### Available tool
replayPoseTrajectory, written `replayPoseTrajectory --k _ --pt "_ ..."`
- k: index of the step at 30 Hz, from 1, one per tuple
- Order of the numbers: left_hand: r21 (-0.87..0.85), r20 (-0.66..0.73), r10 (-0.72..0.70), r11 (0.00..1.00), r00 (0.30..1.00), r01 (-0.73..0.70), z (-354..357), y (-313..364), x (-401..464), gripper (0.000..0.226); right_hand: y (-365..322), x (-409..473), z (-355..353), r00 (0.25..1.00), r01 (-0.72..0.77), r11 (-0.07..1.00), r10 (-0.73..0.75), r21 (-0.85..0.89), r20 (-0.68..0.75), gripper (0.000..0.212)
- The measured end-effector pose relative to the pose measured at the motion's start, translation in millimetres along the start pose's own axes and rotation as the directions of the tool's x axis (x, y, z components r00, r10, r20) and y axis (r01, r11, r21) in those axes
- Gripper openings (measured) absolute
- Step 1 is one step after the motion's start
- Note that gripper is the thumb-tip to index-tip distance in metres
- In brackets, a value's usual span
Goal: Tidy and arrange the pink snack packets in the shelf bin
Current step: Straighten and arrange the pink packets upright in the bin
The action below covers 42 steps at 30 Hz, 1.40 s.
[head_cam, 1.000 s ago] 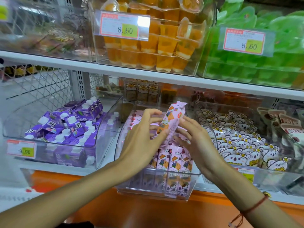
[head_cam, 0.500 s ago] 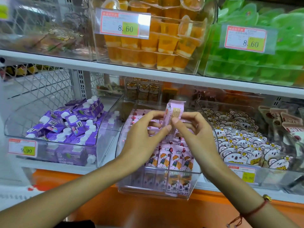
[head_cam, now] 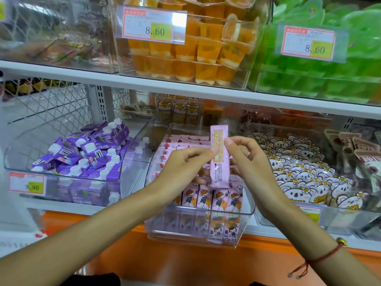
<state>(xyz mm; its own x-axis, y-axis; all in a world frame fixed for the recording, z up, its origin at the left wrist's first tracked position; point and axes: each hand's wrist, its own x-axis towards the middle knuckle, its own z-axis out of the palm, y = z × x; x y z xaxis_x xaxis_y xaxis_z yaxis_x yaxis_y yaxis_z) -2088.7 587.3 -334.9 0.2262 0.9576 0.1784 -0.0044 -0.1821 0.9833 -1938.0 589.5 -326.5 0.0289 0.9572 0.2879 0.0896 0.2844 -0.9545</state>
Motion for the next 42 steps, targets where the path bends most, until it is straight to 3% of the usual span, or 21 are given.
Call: replayPoseTrajectory --k 3,7,11,16,20,25,29,33,36,39,42 --pt "0.07 -0.035 0.13 0.989 0.991 -0.127 0 -1 1 0.018 1 -3 0 0.994 0.044 0.999 -0.045 0.012 0.104 0.023" --pt "0.192 -0.025 0.324 0.93 0.946 -0.313 -2 1 0 0.031 0 -4 -2 0.965 0.177 0.984 -0.176 0.01 0.196 0.028" --pt "0.19 -0.016 0.401 0.901 0.916 -0.391 -3 2 -1 0.035 0 -5 -2 0.935 0.26 0.964 -0.265 0.053 0.235 0.033" --pt "0.15 -0.058 0.364 0.924 0.93 -0.352 -3 0 1 0.031 -2 -7 -1 0.929 0.299 0.954 -0.281 -0.038 0.242 0.04" --pt "-0.139 -0.196 0.172 0.97 0.966 -0.2 1 -1 4 0.026 2 -11 3 0.925 0.337 0.894 -0.255 -0.294 0.282 0.068" --pt "-0.176 -0.225 0.071 0.978 0.972 -0.112 -1 -1 3 0.04 1 -11 7 0.91 0.415 0.831 -0.374 -0.37 0.18 0.048" --pt "-0.034 -0.27 0.137 0.988 0.953 -0.152 -11 -1 5 0.067 0 -8 -1 0.949 0.312 0.908 -0.287 -0.279 0.128 0.042" --pt "0.142 -0.158 0.266 0.959 0.951 -0.245 -15 3 5 0.041 1 -1 -6 0.993 0.114 0.993 -0.113 0.02 -0.018 0.043" --pt "0.254 -0.06 0.34 0.915 0.939 -0.315 -14 1 3 0.04 1 3 -11 0.996 0.053 0.987 -0.043 0.15 -0.072 0.048" --pt "0.266 -0.066 0.369 0.902 0.927 -0.34 -19 -1 4 0.038 5 6 -14 0.997 0.059 0.998 -0.057 0.03 -0.055 0.043" --pt "0.304 -0.159 0.394 0.892 0.905 -0.335 -28 -2 14 0.036 12 8 -18 0.988 0.124 0.937 -0.147 -0.327 -0.044 0.05"
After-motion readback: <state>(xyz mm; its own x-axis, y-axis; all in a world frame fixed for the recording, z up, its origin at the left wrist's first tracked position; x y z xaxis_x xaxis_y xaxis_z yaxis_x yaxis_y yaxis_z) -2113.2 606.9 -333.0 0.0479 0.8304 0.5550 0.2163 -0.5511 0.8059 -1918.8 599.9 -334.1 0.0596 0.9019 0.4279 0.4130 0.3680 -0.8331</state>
